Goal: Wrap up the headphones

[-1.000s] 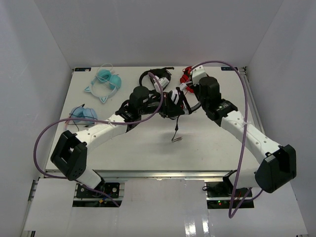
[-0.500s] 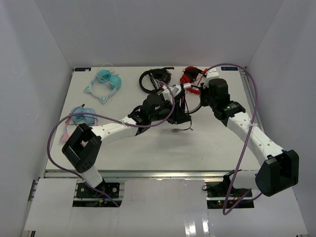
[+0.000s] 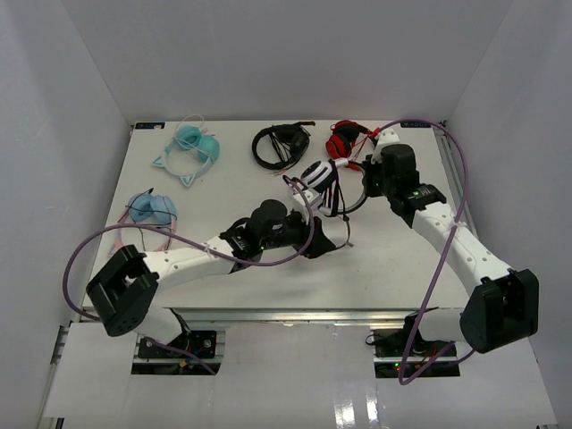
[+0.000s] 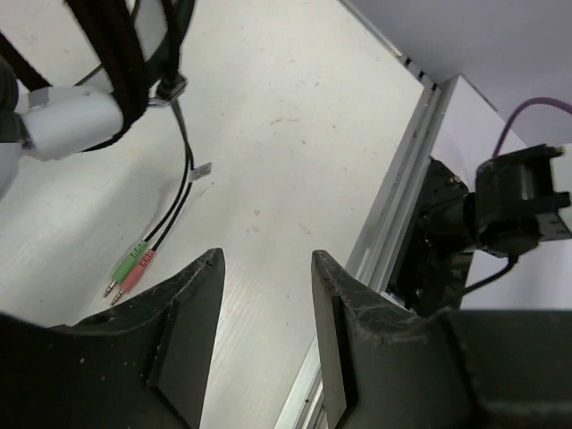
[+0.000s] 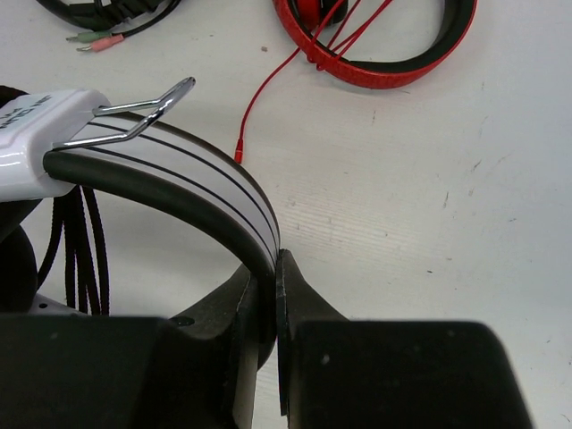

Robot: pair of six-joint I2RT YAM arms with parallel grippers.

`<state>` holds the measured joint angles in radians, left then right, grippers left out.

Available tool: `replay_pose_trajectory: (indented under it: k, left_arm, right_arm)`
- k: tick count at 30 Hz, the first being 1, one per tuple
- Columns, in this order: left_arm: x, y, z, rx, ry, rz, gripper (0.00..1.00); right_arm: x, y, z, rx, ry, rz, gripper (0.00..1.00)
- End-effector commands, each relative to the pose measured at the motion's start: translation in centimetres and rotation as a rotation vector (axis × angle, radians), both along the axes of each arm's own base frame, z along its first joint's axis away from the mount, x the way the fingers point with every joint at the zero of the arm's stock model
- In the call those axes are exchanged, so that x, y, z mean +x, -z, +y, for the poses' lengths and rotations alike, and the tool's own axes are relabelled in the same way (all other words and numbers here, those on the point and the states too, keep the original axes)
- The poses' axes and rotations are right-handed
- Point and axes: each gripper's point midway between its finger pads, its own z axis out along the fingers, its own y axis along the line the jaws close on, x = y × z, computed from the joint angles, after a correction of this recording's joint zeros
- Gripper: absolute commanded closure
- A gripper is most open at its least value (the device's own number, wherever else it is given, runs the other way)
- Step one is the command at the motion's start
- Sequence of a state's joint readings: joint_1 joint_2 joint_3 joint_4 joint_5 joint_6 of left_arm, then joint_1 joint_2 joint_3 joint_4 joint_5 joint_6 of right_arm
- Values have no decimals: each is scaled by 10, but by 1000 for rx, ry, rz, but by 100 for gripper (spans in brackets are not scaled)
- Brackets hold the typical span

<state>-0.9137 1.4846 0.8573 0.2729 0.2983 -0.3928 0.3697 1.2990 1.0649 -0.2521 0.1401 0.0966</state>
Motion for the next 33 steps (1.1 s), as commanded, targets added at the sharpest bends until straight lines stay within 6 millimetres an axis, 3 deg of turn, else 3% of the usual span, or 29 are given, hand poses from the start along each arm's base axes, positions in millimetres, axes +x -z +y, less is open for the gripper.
replay_pose_trajectory:
  k: [1,4,6,11,15,20,21,24,28,33]
  left_arm:
    - [-13,-31,30,12,7,-147,36]
    - [-20,-38,57,51,-23,-209,26]
    - [-15,-31,81,120,-85,-281,18]
    - [-8,-22,130,284,-177,-419,13]
    - [-9,-6,151,367,-192,-459,11]
    - [-8,-1,156,377,-205,-475,2]
    - [-7,0,155,382,-206,-477,2]
    - [-5,0,155,394,-205,-480,2]
    - [-6,-2,156,391,-205,-484,2]
    - [-11,-14,161,351,-214,-500,2]
  right_arm:
    - [22,-3,7,57,-13,-37,92]
    - [30,24,8,38,-12,26,92]
    - [34,38,10,32,-14,61,92]
    - [45,80,24,34,-55,176,92]
    - [50,113,37,46,-94,273,92]
    - [56,129,39,21,-111,310,92]
    - [56,131,39,16,-118,312,88]
    - [52,130,37,4,-135,305,58]
    - [48,119,24,-5,-133,278,34]
    - [37,74,-10,-95,-136,158,9]
